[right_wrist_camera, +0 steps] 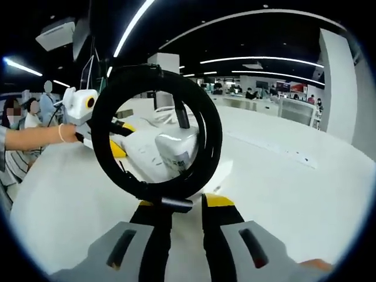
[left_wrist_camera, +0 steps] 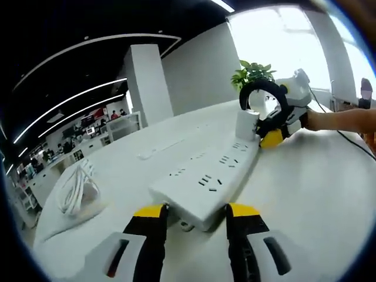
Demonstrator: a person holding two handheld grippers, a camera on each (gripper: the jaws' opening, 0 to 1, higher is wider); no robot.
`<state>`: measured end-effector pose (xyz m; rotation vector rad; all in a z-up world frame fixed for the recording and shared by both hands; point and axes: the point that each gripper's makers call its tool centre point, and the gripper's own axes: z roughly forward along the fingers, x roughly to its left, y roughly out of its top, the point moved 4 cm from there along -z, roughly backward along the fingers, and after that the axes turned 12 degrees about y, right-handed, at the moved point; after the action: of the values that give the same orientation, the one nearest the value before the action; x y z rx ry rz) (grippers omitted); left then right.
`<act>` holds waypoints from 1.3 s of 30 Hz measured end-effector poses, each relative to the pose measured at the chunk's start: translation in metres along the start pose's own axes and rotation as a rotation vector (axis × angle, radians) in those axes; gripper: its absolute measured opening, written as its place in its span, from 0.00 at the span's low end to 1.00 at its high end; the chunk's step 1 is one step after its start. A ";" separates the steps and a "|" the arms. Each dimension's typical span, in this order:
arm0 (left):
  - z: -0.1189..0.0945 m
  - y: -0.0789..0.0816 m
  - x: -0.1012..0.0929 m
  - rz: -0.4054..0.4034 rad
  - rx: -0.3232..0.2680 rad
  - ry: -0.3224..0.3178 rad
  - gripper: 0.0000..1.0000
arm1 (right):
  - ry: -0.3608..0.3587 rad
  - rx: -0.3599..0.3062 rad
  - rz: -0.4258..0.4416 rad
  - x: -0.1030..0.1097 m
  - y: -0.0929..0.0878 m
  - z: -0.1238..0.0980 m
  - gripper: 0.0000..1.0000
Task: Straighten the power strip on the desk, plug the charger into it
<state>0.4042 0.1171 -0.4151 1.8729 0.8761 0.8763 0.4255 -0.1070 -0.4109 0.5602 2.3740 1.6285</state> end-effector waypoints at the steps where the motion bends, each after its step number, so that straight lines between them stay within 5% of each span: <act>1: 0.000 0.000 0.000 0.001 0.000 0.000 0.40 | -0.001 0.000 0.002 0.000 0.000 0.000 0.18; 26: -0.002 -0.002 0.005 0.033 -0.021 -0.065 0.37 | -0.018 0.009 0.020 0.004 -0.002 -0.004 0.11; 28: -0.003 -0.002 0.004 0.043 -0.024 -0.067 0.37 | -0.013 0.020 -0.032 0.005 -0.002 -0.003 0.12; 36: -0.003 -0.001 0.006 0.067 -0.030 -0.044 0.44 | 0.006 0.007 -0.104 0.004 0.003 0.007 0.42; 39: -0.002 0.000 0.010 0.075 -0.029 -0.021 0.49 | 0.006 0.021 -0.106 0.000 0.002 0.010 0.43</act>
<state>0.4072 0.1264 -0.4118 1.8969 0.7804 0.9082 0.4294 -0.0979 -0.4127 0.4251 2.3839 1.5647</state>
